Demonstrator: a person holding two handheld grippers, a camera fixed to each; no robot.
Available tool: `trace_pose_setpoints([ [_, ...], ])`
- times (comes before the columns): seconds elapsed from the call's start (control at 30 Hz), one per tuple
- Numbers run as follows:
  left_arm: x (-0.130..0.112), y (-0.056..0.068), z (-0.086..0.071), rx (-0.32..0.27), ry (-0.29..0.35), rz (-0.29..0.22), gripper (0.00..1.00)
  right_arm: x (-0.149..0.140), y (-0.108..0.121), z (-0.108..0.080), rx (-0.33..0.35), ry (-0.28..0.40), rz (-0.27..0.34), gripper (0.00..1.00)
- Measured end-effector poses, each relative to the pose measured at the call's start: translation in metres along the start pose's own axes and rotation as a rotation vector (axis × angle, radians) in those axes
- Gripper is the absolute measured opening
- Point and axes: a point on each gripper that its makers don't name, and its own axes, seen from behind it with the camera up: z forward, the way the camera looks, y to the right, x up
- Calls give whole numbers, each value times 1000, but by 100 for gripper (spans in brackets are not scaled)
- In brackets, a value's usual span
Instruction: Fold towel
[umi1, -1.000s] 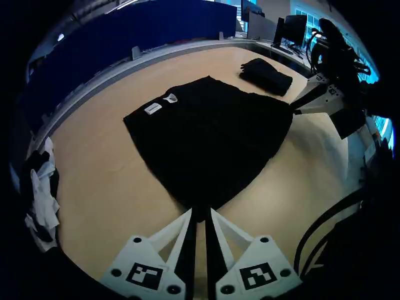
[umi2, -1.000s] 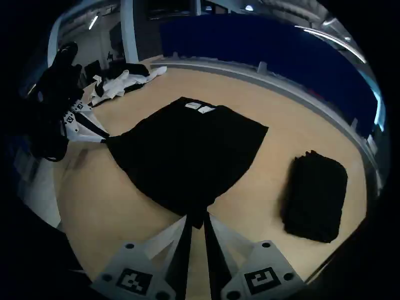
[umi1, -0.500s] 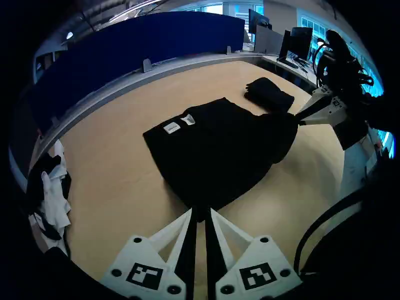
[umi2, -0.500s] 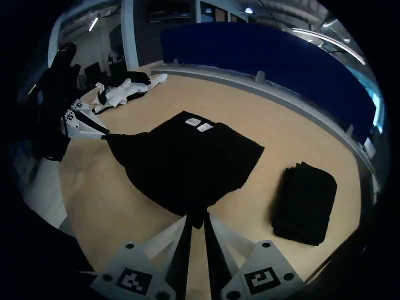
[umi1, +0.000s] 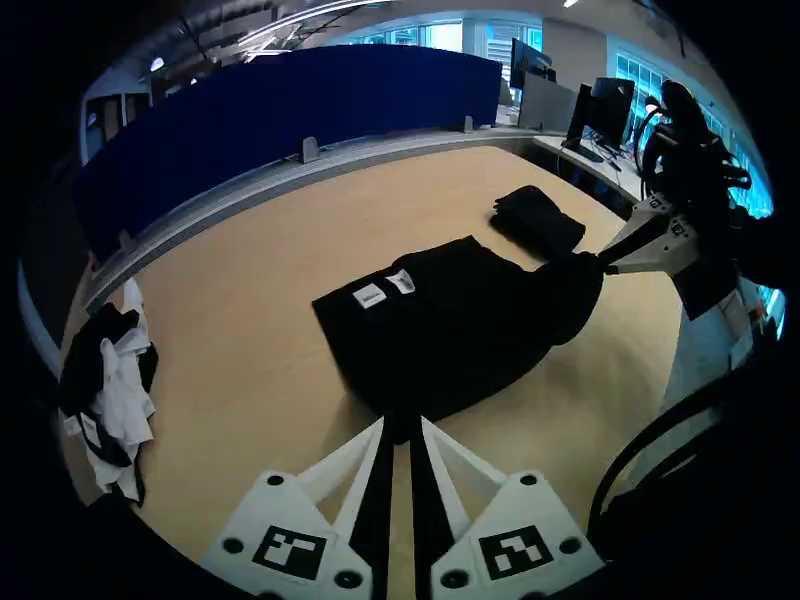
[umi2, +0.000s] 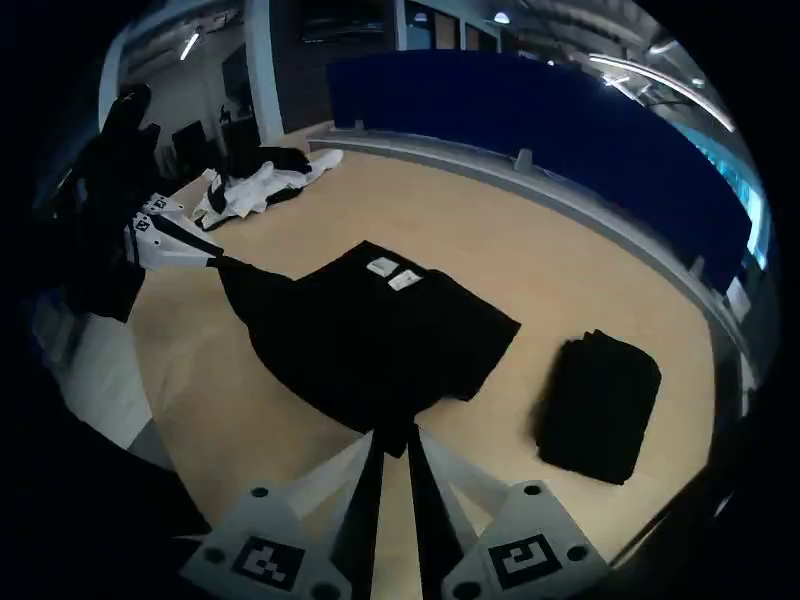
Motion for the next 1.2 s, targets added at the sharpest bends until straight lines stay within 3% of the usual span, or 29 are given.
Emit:
trace_pose_setpoints([
  [0.33,-1,4,-7,-2,3,-22,11,0,-2,-6,3,-7,4,17],
  [0.7,8,-5,-1,10,10,-40,11,5,4,-2,7,-23,21,17],
  [0.9,19,-15,11,23,18,-53,11,14,18,5,1,-28,32,17],
  [1.2,43,-32,35,47,33,-30,11,28,46,27,-30,-39,42,17],
])
